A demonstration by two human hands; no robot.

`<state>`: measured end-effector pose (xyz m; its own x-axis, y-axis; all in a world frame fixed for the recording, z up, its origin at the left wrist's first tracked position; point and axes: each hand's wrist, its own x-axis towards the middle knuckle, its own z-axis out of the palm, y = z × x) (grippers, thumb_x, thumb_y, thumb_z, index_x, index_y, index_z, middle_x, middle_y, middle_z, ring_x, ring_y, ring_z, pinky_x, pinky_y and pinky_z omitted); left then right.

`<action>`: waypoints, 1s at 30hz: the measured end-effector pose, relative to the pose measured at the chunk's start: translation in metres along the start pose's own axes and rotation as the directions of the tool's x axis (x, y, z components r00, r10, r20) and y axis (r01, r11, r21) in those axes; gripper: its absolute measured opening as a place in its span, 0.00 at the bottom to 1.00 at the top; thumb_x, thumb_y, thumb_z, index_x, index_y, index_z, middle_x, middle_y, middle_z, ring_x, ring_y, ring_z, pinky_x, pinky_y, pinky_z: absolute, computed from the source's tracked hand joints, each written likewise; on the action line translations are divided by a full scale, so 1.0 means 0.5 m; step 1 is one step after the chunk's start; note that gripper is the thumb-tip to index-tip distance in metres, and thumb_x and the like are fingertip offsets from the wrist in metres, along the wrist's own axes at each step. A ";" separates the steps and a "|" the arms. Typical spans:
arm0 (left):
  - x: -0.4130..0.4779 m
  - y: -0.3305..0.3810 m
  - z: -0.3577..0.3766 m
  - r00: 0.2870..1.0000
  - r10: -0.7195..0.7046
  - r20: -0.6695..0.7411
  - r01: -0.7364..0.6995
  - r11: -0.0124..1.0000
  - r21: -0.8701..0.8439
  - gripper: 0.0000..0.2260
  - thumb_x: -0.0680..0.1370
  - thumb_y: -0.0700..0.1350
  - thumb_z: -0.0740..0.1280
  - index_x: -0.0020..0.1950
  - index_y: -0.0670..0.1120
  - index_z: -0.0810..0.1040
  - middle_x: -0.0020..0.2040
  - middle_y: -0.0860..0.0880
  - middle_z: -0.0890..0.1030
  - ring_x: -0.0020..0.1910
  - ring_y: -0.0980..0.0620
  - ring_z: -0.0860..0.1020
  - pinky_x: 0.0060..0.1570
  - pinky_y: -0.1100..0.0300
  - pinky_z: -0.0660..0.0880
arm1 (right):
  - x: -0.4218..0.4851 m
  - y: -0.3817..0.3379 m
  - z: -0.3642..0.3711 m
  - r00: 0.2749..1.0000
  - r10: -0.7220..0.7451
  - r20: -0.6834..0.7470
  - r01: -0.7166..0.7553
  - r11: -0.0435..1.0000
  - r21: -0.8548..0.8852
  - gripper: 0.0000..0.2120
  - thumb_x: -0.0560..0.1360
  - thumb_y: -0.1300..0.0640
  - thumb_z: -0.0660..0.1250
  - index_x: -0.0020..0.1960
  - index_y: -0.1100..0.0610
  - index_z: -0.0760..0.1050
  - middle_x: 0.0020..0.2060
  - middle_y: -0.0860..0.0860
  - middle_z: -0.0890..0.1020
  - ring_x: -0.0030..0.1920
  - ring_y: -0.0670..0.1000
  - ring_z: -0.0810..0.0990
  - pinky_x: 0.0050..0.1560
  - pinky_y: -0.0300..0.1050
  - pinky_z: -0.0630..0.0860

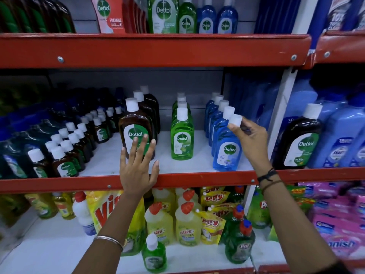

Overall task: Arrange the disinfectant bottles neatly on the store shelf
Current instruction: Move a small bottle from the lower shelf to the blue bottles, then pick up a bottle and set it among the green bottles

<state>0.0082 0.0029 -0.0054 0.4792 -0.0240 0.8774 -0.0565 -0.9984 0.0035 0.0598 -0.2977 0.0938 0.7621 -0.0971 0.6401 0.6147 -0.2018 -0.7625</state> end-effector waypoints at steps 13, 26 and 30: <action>-0.010 -0.052 -0.018 0.999 -0.018 0.034 0.018 1.000 -0.002 0.26 0.81 0.54 0.53 0.78 0.53 0.53 0.77 0.47 0.62 0.78 0.49 0.55 0.74 0.40 0.51 | -0.172 -0.042 0.036 0.988 -0.117 -0.100 0.114 0.993 -0.036 0.18 0.75 0.56 0.68 0.63 0.58 0.74 0.61 0.53 0.79 0.64 0.49 0.75 0.65 0.46 0.72; -0.021 -0.071 -0.007 0.999 0.021 -0.032 -0.020 0.999 0.040 0.25 0.80 0.55 0.54 0.77 0.53 0.57 0.76 0.48 0.64 0.77 0.46 0.58 0.73 0.40 0.56 | -0.542 0.150 0.250 0.612 0.366 0.701 -0.297 0.928 -0.226 0.26 0.71 0.40 0.68 0.67 0.40 0.65 0.67 0.41 0.70 0.66 0.41 0.69 0.65 0.41 0.68; -0.024 -0.074 -0.006 1.000 0.021 -0.021 -0.020 0.999 0.046 0.25 0.80 0.55 0.54 0.77 0.52 0.59 0.76 0.47 0.65 0.77 0.46 0.58 0.74 0.41 0.54 | -0.567 0.173 0.284 0.602 0.392 0.695 -0.328 0.916 -0.232 0.32 0.66 0.32 0.65 0.64 0.50 0.72 0.62 0.48 0.76 0.61 0.47 0.74 0.61 0.41 0.70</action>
<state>0.0021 0.0400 -0.0146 0.4595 -0.0444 0.8871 -0.0259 -0.9990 -0.0365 -0.0744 -0.1493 -0.1668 0.8413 0.5401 0.0207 0.2652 -0.3792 -0.8865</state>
